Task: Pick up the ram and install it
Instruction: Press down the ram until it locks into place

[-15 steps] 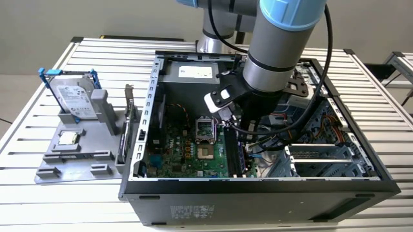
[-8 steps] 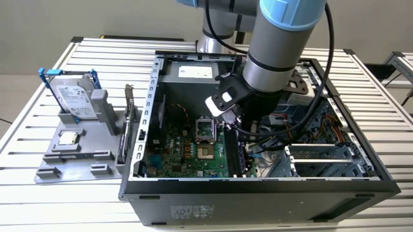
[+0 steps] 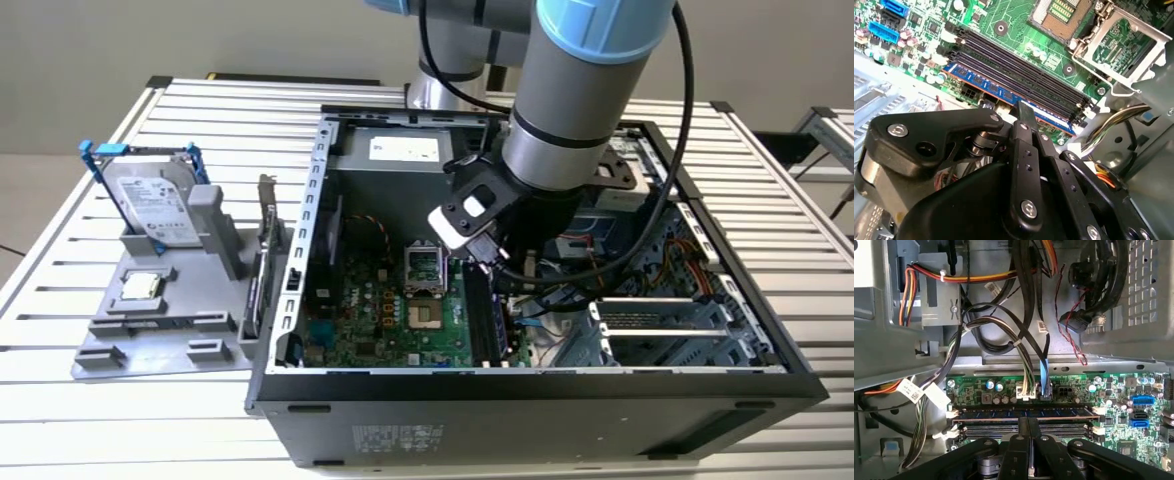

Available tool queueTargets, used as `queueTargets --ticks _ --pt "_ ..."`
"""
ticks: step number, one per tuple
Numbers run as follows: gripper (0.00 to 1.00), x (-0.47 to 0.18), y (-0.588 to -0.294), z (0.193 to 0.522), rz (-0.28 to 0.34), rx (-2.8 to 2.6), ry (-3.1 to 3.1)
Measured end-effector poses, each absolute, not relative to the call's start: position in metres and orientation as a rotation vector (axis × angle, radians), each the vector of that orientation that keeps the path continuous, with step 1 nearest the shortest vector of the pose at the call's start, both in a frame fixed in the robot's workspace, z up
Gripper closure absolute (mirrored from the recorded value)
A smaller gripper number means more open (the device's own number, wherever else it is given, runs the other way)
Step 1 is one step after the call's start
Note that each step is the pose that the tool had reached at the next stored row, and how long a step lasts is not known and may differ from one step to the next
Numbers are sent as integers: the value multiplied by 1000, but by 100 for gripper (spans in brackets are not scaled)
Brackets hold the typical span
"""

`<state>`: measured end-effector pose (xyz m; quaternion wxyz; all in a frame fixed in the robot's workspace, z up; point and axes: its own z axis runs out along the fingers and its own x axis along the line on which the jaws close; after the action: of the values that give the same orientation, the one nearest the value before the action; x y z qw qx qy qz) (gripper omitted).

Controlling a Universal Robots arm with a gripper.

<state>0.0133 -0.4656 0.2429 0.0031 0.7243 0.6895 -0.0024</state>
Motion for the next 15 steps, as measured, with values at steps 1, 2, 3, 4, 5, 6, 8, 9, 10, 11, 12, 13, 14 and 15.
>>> queueTargets --ticks 1,2,3,4,5,6,8,9,10,11,12,13,14,15 --pt "100 13 -466 243 -8 2271 2162" --pt "100 13 -466 243 -8 2271 2162" --pt "100 13 -466 243 -7 2271 2162" --pt "100 13 -466 243 -8 2271 2162" --pt "100 13 -466 243 -8 2271 2162" --pt "100 13 -466 243 -8 2271 2162" --pt "100 14 -466 241 -7 2271 2162" --pt "100 14 -466 241 -8 2271 2162" --pt "100 15 -466 240 -8 2271 2162" --pt "100 15 -466 240 -8 2271 2162" --pt "100 15 -466 239 -7 2271 2162" --pt "100 15 -466 238 -8 2271 2162" --pt "100 15 -466 238 -7 2271 2162" --pt "100 15 -466 237 -8 2271 2162"
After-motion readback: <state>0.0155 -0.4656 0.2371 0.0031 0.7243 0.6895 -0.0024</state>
